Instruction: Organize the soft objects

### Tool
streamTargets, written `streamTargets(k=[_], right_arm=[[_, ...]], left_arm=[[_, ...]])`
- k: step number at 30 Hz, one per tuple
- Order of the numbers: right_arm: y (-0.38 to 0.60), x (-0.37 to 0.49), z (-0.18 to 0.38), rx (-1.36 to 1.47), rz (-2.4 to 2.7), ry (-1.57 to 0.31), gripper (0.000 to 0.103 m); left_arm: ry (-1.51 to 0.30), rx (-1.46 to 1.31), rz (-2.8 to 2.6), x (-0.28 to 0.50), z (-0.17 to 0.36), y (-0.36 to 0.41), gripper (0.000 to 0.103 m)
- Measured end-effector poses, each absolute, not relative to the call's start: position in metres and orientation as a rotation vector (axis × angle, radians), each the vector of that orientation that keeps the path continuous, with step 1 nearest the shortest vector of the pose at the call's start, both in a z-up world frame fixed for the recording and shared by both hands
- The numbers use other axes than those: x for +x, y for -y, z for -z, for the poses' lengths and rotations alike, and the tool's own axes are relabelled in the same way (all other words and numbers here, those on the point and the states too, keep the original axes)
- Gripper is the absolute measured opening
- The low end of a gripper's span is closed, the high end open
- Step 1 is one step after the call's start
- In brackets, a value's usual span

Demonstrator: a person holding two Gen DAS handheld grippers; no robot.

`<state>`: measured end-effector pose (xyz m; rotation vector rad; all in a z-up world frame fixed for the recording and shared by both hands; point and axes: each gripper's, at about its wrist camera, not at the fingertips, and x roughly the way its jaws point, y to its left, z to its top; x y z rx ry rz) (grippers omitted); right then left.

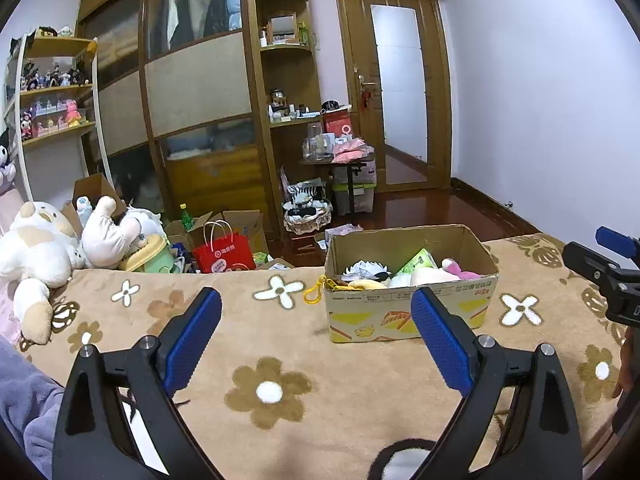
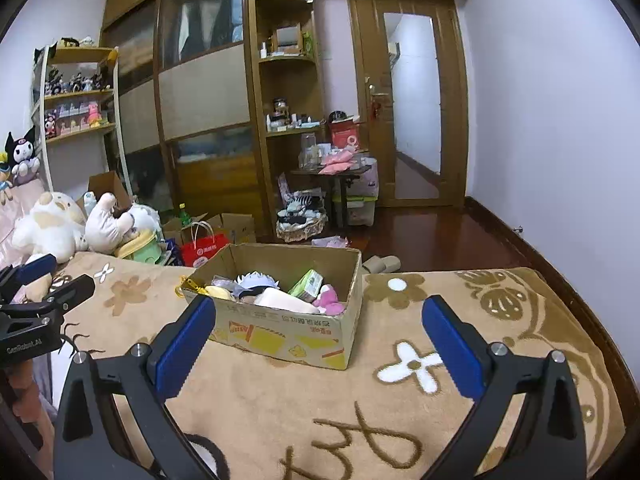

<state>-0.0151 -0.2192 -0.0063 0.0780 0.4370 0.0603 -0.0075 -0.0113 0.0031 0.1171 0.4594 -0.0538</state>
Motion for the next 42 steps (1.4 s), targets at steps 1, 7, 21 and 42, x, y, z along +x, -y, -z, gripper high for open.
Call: streamTargets(k=[1,7,21,42], right_arm=[[0.22,-0.017,0.007,0.077,-0.054,-0.431,0.103],[0.227,-0.027,0.009,0.102,-0.034,-0.418,0.103],[0.232,-0.035,0.011,0.094,-0.015,-0.396,0.103],[0.23,-0.032,0.011,0.089,-0.014,-0.39,0.103]], left_arm=[[-0.461,0.112,0.057,-0.007,-0.003,0.011,0.095],[-0.466,0.119,0.052,-0.006,-0.001,0.01,0.095],[-0.472,0.117,0.045,-0.004,0.003,0.012,0.095],[-0.479,0.131,0.035,-0.004,0.007,0.013,0.095]])
